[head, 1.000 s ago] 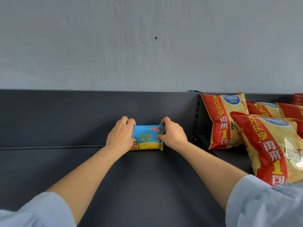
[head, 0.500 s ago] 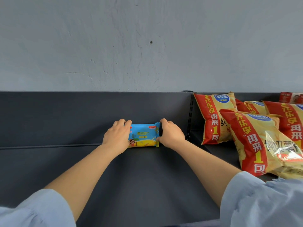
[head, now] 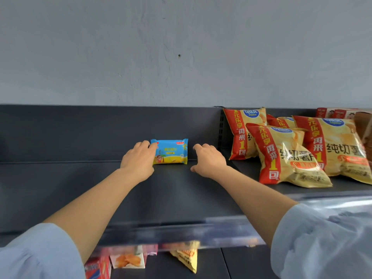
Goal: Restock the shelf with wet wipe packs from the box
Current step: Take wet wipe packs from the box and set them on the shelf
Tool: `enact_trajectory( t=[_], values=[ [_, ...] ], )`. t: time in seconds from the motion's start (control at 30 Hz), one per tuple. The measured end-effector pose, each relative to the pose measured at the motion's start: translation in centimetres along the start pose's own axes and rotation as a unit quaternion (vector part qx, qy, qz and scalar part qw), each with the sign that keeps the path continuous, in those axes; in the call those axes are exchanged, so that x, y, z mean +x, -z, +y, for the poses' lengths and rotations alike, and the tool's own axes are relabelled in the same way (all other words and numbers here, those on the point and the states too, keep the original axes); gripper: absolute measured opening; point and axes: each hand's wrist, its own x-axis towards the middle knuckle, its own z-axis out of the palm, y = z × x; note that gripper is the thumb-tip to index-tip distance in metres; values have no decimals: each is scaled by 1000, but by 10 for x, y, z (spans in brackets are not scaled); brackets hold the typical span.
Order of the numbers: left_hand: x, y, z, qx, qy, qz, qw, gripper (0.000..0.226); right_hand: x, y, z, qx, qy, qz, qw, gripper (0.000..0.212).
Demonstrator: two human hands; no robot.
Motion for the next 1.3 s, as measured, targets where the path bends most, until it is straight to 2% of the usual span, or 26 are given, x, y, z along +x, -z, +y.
enact_trajectory(
  t=[0.43, 0.63, 0.93, 1.1, 1.3],
  values=[
    [-36, 35, 32, -12, -47, 27, 998, 51, -54, 37, 0, -72, 36, 61, 995, 53],
    [-94, 45, 54, -52, -107, 24, 993, 60, -135, 43, 1, -85, -23, 47, 995, 50],
    [-171, 31, 101, -96, -181, -6, 979, 49, -255, 34, 19, -113, -104, 9, 988, 38],
    [-209, 17, 146, -103, -223, -45, 968, 48, -320, 20, 45, -131, -144, -29, 981, 46],
    [-252, -16, 215, -117, -269, -99, 951, 52, -396, -4, 93, -119, -190, -73, 972, 33]
  ],
)
